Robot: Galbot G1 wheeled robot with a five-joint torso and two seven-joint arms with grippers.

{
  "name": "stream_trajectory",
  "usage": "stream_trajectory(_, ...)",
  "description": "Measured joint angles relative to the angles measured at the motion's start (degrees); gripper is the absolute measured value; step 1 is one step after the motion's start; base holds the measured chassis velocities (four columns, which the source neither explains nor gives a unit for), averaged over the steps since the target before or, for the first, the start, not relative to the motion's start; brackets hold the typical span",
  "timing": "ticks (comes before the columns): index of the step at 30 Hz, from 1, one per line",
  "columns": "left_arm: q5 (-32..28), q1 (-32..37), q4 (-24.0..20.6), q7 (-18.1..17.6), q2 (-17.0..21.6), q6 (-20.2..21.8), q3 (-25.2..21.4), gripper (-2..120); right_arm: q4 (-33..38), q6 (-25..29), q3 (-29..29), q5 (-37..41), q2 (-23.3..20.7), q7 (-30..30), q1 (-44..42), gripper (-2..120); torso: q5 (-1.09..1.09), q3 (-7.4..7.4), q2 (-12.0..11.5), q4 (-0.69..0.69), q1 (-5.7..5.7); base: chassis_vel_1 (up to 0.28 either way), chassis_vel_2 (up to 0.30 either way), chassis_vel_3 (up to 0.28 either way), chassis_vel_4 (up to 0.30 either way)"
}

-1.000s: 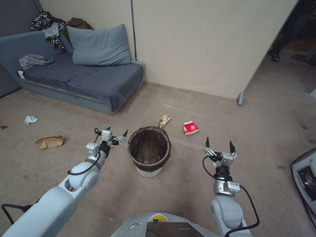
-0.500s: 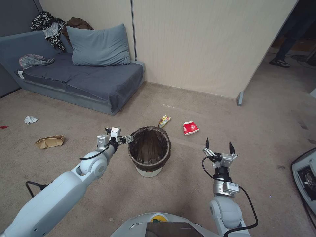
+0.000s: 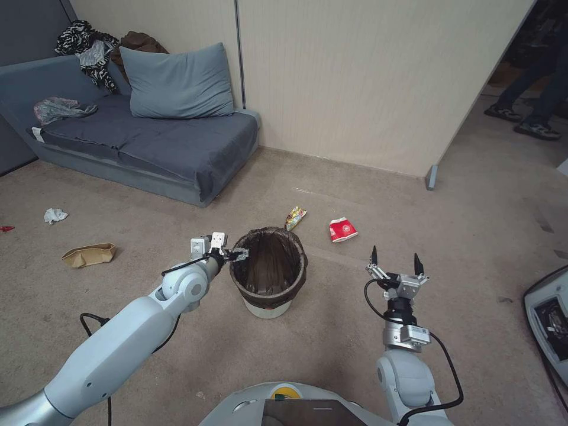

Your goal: Pick up the trash bin, then pick up the garbage from the floor and place it into the trash bin.

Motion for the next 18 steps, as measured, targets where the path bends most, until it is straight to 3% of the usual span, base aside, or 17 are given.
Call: stream_trajectory(18,-4.9,-3.68,3.83,-1.11,-1.58,3.11,1.17,100,-0.74,-0.01,-0.23,0.05,0.15,0.09,0.94,100,0.0,0.0,0.0,0.0,0.0,0.0,0.0,0.0,0.0)
